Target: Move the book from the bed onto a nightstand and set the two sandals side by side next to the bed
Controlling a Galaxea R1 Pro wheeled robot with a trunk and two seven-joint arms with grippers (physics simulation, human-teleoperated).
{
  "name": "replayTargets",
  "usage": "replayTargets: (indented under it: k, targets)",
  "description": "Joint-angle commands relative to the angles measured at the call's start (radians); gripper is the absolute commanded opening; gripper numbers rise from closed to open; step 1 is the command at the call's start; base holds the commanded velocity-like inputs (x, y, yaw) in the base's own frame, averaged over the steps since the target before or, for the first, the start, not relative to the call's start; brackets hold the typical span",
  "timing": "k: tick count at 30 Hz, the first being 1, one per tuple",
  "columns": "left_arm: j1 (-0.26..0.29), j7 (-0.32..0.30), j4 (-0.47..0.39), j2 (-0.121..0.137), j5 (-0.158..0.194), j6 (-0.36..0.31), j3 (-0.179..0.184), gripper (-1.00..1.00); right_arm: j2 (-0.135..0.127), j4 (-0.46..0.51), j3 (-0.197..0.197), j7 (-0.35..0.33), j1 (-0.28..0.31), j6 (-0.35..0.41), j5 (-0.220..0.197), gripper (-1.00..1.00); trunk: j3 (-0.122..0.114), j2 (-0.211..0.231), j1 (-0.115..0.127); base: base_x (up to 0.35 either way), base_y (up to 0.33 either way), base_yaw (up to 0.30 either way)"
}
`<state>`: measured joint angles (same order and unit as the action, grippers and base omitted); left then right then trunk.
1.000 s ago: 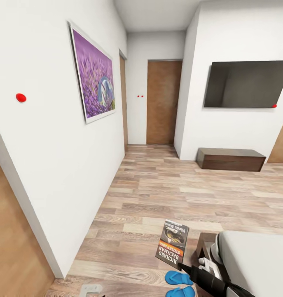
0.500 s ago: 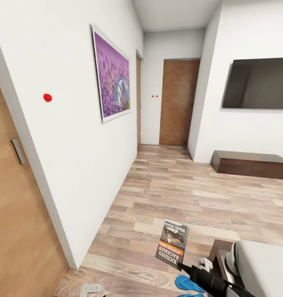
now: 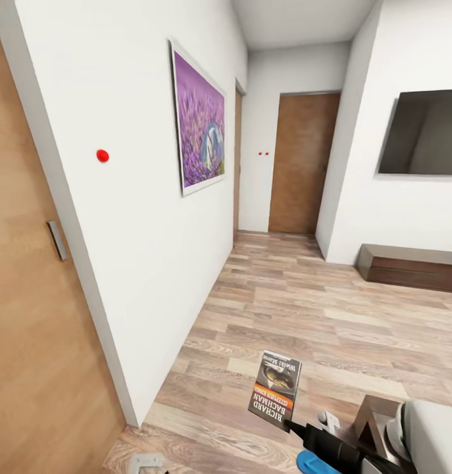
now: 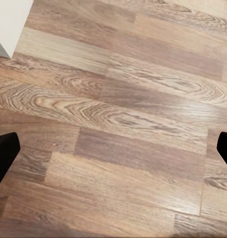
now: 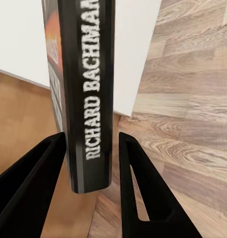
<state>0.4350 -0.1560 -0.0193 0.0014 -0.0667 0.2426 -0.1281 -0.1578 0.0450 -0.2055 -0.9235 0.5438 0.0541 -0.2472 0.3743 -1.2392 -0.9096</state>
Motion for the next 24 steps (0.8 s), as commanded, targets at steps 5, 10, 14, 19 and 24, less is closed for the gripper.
replayTargets:
  k: [5, 10, 14, 19, 24]
  targets:
    - [0.001, -0.004, 0.001, 0.000, -0.007, 0.002, -0.008, 1.00, 0.000, 0.000, -0.002, -0.003, 0.001, 0.005, -0.006, -1.00, 0.001, -0.001, 0.000, 0.189, 0.191, 0.003]
    - [0.001, -0.004, 0.001, -0.003, -0.007, 0.002, -0.008, 1.00, 0.000, 0.000, -0.002, -0.003, 0.001, 0.005, -0.006, -1.00, 0.001, -0.001, 0.000, 0.193, 0.053, 0.000]
    - [0.001, -0.004, 0.001, -0.005, -0.007, 0.003, -0.008, 1.00, 0.000, 0.000, -0.002, -0.003, 0.001, 0.006, -0.006, -1.00, 0.001, -0.001, 0.000, 0.054, 0.007, 0.000]
    - [0.001, -0.004, 0.001, -0.006, -0.007, 0.003, -0.008, 1.00, 0.000, 0.000, -0.002, -0.005, 0.001, 0.006, -0.006, -1.00, 0.001, -0.001, 0.000, 0.007, 0.001, 0.000]
    - [0.001, -0.004, 0.001, -0.006, -0.007, 0.003, -0.008, 1.00, 0.000, 0.000, -0.002, -0.007, 0.001, 0.006, -0.005, -1.00, 0.001, -0.001, 0.000, 0.001, 0.000, -0.117]
